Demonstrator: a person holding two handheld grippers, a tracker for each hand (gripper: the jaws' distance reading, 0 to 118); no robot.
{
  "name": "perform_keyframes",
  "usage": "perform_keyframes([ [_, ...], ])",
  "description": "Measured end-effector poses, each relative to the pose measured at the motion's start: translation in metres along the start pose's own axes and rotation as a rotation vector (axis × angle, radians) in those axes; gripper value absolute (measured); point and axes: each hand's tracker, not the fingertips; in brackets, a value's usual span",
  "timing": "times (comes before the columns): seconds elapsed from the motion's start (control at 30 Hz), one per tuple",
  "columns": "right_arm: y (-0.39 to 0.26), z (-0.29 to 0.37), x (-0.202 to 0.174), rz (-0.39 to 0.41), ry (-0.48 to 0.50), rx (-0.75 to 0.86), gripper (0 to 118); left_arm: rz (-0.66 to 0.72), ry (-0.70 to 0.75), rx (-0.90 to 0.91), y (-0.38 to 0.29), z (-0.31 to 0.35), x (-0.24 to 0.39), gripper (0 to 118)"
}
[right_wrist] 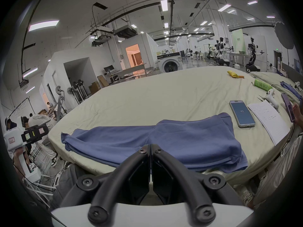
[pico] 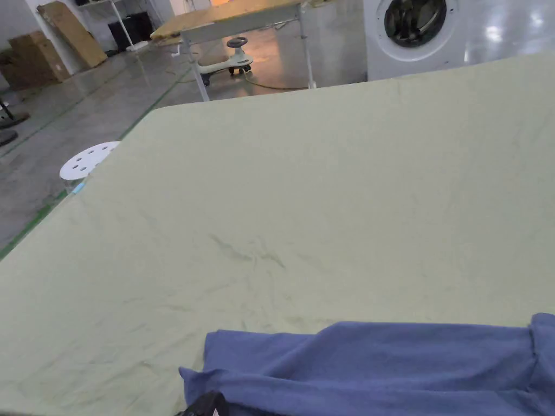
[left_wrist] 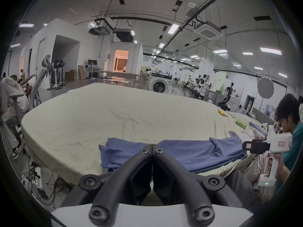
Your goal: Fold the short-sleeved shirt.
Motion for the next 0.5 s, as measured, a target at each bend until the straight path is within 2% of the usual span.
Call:
perform_keyframes([
  [0.03,0.0,0.001,0.002,0.002,-0.002,-0.002,0,0.062,-0.001,-0.001,0.003,-0.002,-0.012,2],
  [0.07,0.001,0.003,0.003,0.003,-0.008,-0.003,0,0.156,-0.017,0.004,0.005,-0.004,-0.026,11],
  [0.1,0.001,0.004,0.005,0.003,-0.012,-0.005,0,0.253,-0.039,0.015,0.007,-0.006,-0.041,26],
  [0.13,-0.001,0.005,0.009,0.001,-0.009,-0.01,0,0.339,-0.054,0.02,0.008,-0.01,-0.059,52],
  [0.17,-0.002,0.006,0.011,-0.004,-0.008,-0.013,0,0.416,-0.062,0.005,0.008,-0.016,-0.076,88],
  [0.23,-0.004,0.007,0.015,-0.013,-0.003,-0.019,0,0.5,-0.066,-0.059,0.003,-0.039,-0.105,100],
  [0.3,-0.007,0.007,0.017,-0.02,-0.002,-0.026,0,0.576,-0.081,-0.076,-0.008,-0.059,-0.131,106],
  [0.43,-0.011,0.008,0.018,-0.019,-0.014,-0.043,0,0.759,-0.13,-0.185,-0.029,-0.108,-0.164,105],
  [0.5,-0.011,0.009,0.018,-0.019,-0.016,-0.046,0,0.84,-0.226,-0.239,-0.035,-0.128,-0.159,101],
])
